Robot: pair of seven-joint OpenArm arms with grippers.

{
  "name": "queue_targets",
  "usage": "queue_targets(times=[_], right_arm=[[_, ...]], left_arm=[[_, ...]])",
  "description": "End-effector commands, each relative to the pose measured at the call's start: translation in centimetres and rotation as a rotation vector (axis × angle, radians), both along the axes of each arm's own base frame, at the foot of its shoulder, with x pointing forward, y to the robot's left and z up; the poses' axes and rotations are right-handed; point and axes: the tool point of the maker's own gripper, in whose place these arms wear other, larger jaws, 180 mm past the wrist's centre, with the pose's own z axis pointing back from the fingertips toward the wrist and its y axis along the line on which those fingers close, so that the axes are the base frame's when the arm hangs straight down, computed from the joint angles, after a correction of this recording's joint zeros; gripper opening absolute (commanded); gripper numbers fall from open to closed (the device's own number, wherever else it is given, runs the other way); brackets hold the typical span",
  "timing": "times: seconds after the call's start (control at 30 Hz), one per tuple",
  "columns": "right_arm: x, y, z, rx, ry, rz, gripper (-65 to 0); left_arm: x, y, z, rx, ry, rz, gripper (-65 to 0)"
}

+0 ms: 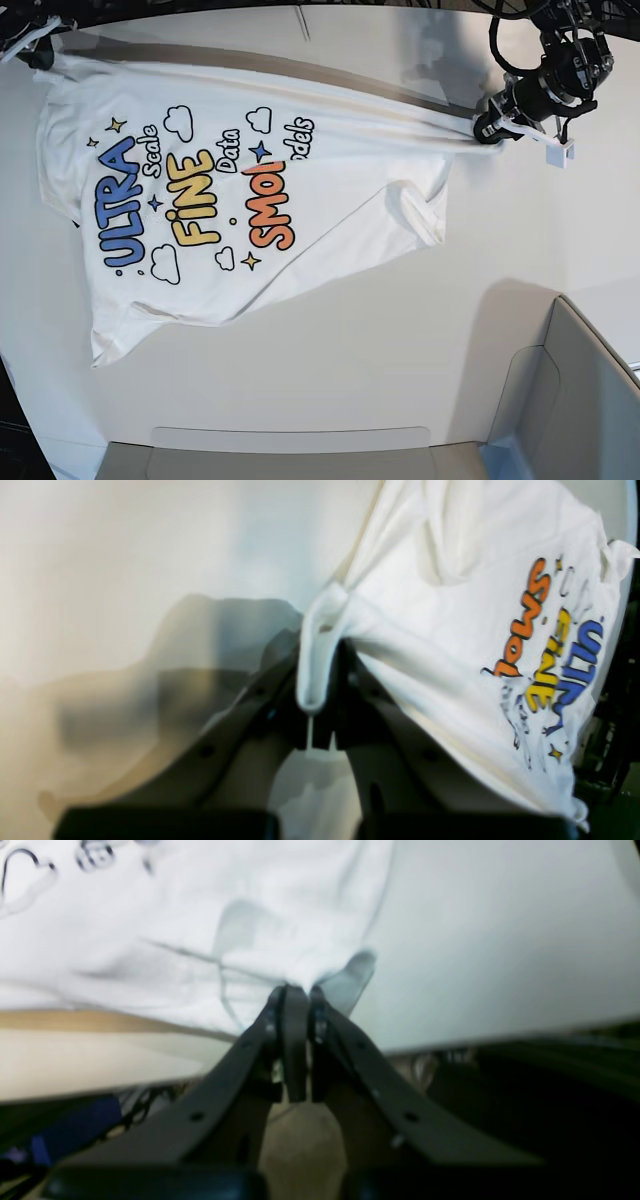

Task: Layout the t-shirt on the table in an organized manner, then fold the t-shirt properly
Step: 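Stretch the t-shirt between both grippers and lay it flat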

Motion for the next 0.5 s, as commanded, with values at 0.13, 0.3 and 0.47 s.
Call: queue_targets(times=[0.13,0.3,0.47], right_arm=[[-1.3,-2.4,1.3,-0.109,0.045,-0.030,-65.0],[0.1,-4.0,5.1,-0.149,-0.082,0.009,-65.0],[3.7,-4.2,6.6,-0.118,-0.233,-0.047,-65.0]], left_arm=[[-1.0,1.8,0.0,0.064,0.011,0.030,-65.0],[-2.6,4.2,-0.5,0.088,0.043,0.101,-65.0],[-1.6,4.3,-0.2,0.077,0.024,0.106,-65.0]])
